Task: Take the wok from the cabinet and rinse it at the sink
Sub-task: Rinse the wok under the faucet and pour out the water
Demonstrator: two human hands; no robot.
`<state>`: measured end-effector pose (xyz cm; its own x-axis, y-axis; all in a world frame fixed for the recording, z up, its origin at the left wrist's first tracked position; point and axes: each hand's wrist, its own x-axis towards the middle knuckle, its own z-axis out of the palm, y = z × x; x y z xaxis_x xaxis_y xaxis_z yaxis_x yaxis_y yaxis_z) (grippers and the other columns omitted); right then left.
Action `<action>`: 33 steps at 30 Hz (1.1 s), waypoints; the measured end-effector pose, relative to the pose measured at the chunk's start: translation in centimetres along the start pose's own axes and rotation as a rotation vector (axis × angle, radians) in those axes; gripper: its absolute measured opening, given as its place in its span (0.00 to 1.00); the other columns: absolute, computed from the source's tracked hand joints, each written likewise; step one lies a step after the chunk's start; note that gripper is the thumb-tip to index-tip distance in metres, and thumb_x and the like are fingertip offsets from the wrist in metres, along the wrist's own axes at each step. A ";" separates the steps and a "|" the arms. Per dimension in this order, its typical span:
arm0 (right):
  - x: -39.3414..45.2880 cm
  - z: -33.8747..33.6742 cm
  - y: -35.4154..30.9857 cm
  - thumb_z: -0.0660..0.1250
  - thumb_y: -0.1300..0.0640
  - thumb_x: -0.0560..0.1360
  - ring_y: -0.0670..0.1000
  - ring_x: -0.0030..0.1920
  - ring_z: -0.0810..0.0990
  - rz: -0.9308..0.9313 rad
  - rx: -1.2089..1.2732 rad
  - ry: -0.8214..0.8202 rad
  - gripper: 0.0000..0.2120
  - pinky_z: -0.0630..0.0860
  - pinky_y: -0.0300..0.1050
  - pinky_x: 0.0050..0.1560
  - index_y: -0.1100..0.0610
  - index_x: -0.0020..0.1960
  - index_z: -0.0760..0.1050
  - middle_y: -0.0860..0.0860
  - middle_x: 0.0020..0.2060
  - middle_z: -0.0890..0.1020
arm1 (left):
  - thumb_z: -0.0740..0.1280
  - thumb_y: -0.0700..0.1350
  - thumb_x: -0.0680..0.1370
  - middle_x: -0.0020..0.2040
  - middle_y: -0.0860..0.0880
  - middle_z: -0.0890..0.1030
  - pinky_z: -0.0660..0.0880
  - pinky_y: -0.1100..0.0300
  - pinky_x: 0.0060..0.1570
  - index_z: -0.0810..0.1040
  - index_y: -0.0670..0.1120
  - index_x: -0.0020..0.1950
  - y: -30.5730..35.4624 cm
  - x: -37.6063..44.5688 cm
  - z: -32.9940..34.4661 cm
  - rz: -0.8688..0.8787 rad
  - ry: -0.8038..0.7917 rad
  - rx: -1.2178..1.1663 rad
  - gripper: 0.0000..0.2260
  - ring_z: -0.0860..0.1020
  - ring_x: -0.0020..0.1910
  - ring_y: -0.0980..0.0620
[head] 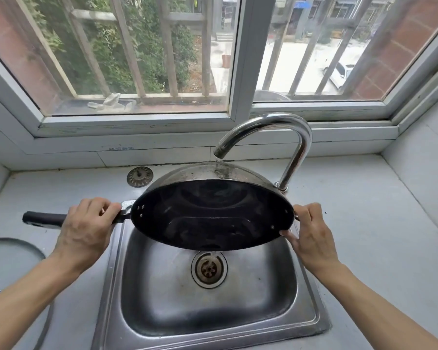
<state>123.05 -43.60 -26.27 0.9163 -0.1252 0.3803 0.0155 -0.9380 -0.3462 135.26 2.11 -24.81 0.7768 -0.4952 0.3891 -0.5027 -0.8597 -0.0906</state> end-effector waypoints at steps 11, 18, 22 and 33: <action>-3.6 0.3 0.5 0.81 0.59 0.64 0.60 0.36 0.78 0.156 0.025 0.044 0.31 0.76 0.51 0.25 0.52 0.58 0.66 0.50 0.48 0.65 | 0.63 0.39 0.73 0.45 0.41 0.75 0.65 0.47 0.36 0.76 0.42 0.51 -0.1 4.3 1.0 0.167 0.062 0.015 0.08 0.71 0.41 0.39; -5.4 -0.1 0.4 0.82 0.60 0.62 0.58 0.35 0.76 0.264 0.020 0.074 0.33 0.76 0.51 0.26 0.52 0.58 0.66 0.50 0.48 0.66 | 0.65 0.36 0.71 0.45 0.42 0.74 0.65 0.47 0.37 0.76 0.42 0.51 0.6 7.0 1.2 0.240 0.074 0.015 0.10 0.71 0.41 0.40; -5.8 -0.6 0.2 0.82 0.58 0.63 0.56 0.36 0.76 0.305 0.040 0.091 0.32 0.75 0.48 0.29 0.52 0.59 0.66 0.47 0.49 0.64 | 0.65 0.37 0.72 0.45 0.42 0.74 0.64 0.48 0.37 0.77 0.43 0.51 0.8 8.7 0.9 0.280 0.087 0.020 0.08 0.70 0.40 0.42; -6.7 -1.7 -0.2 0.81 0.61 0.63 0.50 0.45 0.74 0.440 0.065 0.081 0.33 0.73 0.47 0.39 0.50 0.60 0.66 0.44 0.51 0.63 | 0.69 0.33 0.70 0.45 0.43 0.75 0.64 0.49 0.37 0.74 0.45 0.51 2.1 10.8 0.7 0.345 0.088 0.016 0.13 0.71 0.40 0.41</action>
<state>116.22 -43.14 -27.28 0.8071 -0.5348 0.2502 -0.3407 -0.7680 -0.5423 142.85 -5.17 -21.47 0.5260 -0.7449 0.4103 -0.7236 -0.6455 -0.2443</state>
